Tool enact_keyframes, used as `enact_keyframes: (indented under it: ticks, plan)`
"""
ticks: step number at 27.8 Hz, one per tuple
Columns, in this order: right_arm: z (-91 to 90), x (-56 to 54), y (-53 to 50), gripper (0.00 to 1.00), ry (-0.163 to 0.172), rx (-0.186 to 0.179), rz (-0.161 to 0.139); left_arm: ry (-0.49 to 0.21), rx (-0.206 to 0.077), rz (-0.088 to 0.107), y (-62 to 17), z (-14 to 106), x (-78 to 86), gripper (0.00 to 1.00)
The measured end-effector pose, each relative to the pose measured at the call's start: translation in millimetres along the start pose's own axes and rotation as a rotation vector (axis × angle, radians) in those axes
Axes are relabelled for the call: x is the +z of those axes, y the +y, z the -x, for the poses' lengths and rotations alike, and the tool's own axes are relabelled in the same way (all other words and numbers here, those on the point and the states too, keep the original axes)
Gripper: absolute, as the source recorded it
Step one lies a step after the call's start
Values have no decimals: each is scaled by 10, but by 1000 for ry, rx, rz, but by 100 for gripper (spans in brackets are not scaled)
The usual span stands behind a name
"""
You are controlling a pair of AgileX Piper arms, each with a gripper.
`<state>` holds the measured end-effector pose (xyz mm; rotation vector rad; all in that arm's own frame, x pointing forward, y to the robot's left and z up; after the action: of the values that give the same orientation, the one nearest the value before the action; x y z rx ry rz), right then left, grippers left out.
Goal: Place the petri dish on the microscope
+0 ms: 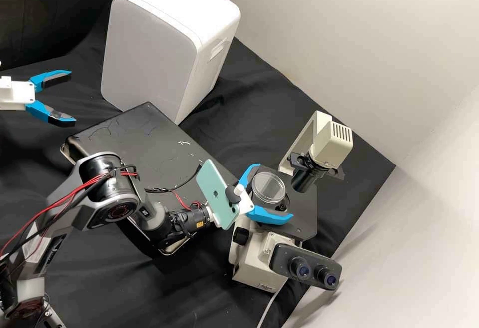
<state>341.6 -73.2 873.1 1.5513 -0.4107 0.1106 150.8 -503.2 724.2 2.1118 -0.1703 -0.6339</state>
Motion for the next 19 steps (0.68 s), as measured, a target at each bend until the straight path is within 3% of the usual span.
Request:
enact_keyframes:
  ticks: [2, 3, 5, 10, 14, 19]
  plan:
    - [38, -1, 4, 100, -15, 9, -9, 15, 1, -19, -2, 7, 1, 100]
    - [53, 1, 4, 100, -10, 15, -19, 18, 2, -22, 0, 10, 5, 100]
    - [66, -4, 6, 100, 9, 28, -66, 25, 8, -26, 9, 17, 12, 100]
    - [91, 13, -6, 100, 18, 36, -115, 28, 8, -46, 7, 22, 26, 100]
    - [93, 11, -5, 100, 24, 41, -120, 25, 25, -42, 38, 33, 29, 100]
    - [93, 14, -8, 100, 25, 43, -120, 36, 24, -34, 36, 35, 26, 100]
